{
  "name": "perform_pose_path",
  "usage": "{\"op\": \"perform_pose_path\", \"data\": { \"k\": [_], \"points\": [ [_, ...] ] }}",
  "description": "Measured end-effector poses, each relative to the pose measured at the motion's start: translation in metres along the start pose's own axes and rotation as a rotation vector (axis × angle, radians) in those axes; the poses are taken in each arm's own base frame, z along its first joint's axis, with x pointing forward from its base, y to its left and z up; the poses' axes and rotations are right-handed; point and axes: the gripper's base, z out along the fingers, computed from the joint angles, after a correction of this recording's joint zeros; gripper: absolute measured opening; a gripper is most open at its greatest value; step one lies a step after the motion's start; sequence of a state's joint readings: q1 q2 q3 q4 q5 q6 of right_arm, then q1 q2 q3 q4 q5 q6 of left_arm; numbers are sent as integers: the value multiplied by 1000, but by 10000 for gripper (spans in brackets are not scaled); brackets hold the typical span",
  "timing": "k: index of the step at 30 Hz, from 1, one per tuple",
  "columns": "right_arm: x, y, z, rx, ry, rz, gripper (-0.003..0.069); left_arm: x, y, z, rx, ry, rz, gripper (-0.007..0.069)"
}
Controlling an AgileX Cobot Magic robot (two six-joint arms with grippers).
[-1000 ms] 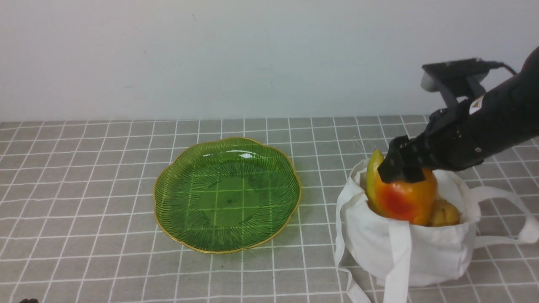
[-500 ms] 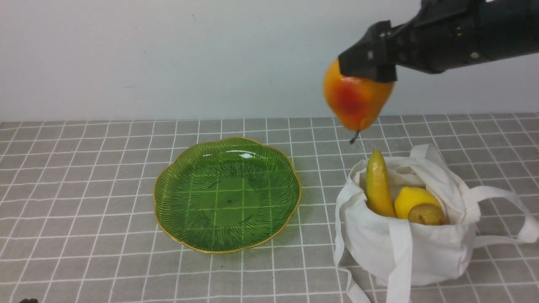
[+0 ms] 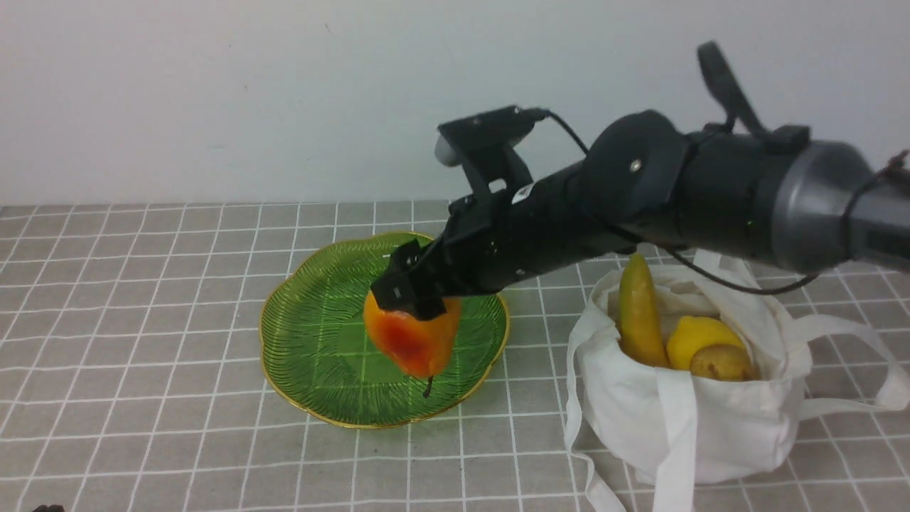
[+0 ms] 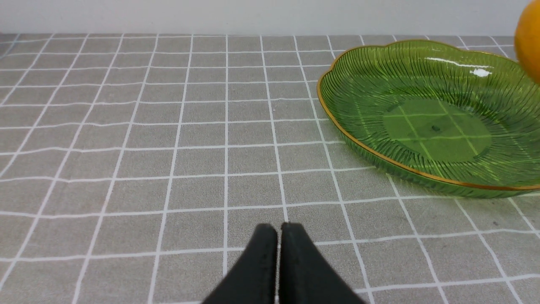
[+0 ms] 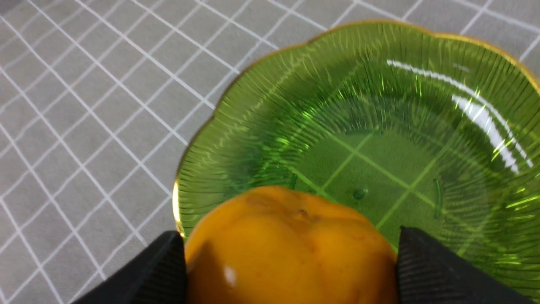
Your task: Take the fruit out of the bag on the grey coffee tablecloth and place them on the plate.
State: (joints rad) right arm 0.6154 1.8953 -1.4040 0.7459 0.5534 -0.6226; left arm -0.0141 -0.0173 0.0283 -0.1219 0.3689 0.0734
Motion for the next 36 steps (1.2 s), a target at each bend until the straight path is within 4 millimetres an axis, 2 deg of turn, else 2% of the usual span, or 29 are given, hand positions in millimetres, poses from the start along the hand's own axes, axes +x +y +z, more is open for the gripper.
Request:
{"op": "perform_pose_path", "data": {
  "k": [3,6,10,12,20,22,23,26,27,28,29,30,32,34,35,36],
  "points": [
    [10,-6,17,1,32,44,580,0,0,0,0,0,0,-8],
    [13,-7,22,-5,36,77,587,0,0,0,0,0,0,-8],
    [10,-7,23,0,6,109,671,0,0,0,0,0,0,-8],
    [10,-8,23,1,2,114,685,0,0,0,0,0,0,-8],
    [8,-7,20,-1,-1,149,691,0,0,0,0,0,0,-8],
    [4,-6,12,-7,-15,147,680,0,0,0,0,0,0,-8],
    [-5,-5,-5,-13,-42,143,645,0,0,0,0,0,0,-8],
    [-18,-8,-34,-5,-91,126,579,0,0,0,0,0,0,-8],
    [-23,-9,-46,2,-112,117,534,0,0,0,0,0,0,-8],
    [-29,-11,-64,11,-138,107,481,0,0,0,0,0,0,-8],
    [-36,-12,-90,24,-170,91,407,0,0,0,0,0,0,-8],
    [-38,-14,-103,34,-183,90,353,0,0,0,0,0,0,-8],
    [-43,-16,-140,65,-220,77,222,0,0,0,0,0,0,-8],
    [-45,-15,-188,106,-264,74,76,0,0,0,0,0,0,-8],
    [-44,-13,-204,123,-283,65,51,0,0,0,0,0,0,-8],
    [-42,-9,-229,154,-305,48,20,0,0,0,0,0,0,-8]
  ]
}}
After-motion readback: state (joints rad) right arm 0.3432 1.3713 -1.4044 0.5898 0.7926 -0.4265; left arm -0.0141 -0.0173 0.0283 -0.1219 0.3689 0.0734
